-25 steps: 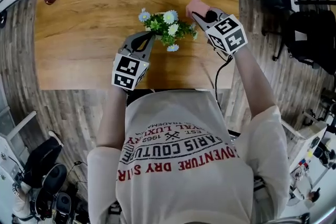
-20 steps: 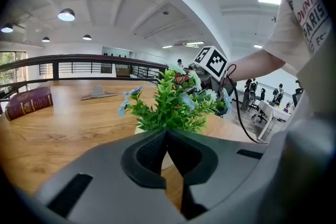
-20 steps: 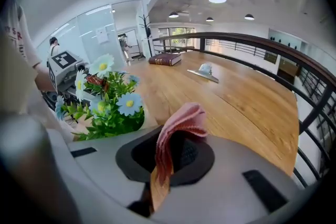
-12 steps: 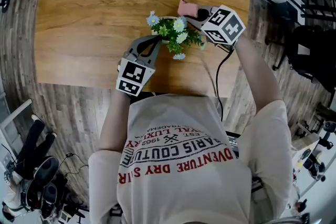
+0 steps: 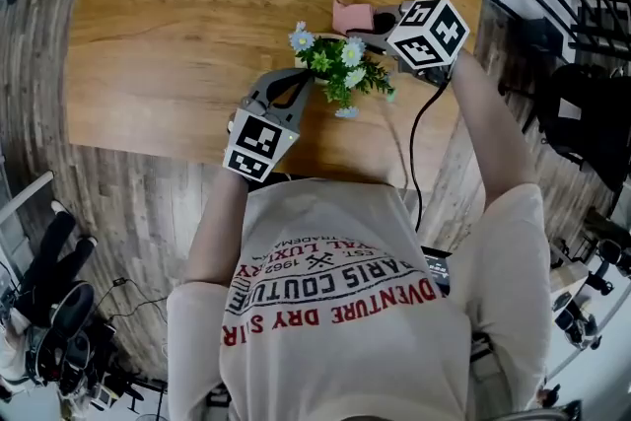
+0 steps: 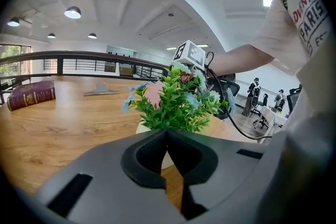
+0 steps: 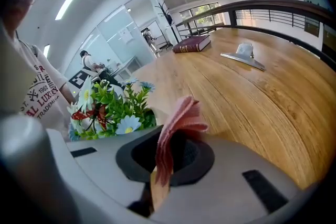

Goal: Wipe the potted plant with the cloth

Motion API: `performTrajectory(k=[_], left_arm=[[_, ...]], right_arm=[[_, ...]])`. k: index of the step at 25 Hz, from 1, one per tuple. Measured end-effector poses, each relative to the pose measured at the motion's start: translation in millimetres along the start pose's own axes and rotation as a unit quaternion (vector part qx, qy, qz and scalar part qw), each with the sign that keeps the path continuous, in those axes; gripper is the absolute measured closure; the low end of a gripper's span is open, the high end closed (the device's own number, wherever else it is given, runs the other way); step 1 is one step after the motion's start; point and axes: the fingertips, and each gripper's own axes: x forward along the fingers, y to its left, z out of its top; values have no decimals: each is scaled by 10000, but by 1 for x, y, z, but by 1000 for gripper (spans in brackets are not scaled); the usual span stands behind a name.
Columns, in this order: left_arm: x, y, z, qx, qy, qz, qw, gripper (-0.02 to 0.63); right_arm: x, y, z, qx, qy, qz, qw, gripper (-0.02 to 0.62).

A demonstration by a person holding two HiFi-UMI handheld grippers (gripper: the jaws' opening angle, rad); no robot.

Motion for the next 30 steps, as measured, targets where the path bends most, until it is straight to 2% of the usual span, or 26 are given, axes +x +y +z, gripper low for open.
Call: performTrajectory(k=[12, 20, 24, 27, 30], left_arm=[[0, 2, 1, -106, -37, -183, 9998, 589], [1, -1, 1, -279, -156, -344, 9989, 589], [0, 2, 0, -328, -155, -424, 9984, 589], [0, 3, 0, -362, -71, -485, 9981, 589], [-1, 7, 1, -287, 77, -366, 9989, 589]], right_arm=[[36, 14, 42, -375, 250, 355, 9984, 560], [57, 32, 50, -809, 558, 603, 9933, 560], [54, 28, 54, -1178, 627, 316, 9905, 559], [39, 25, 60, -1353, 505, -14, 9895, 558], [17, 26, 69, -1392, 310, -388, 9890, 560]])
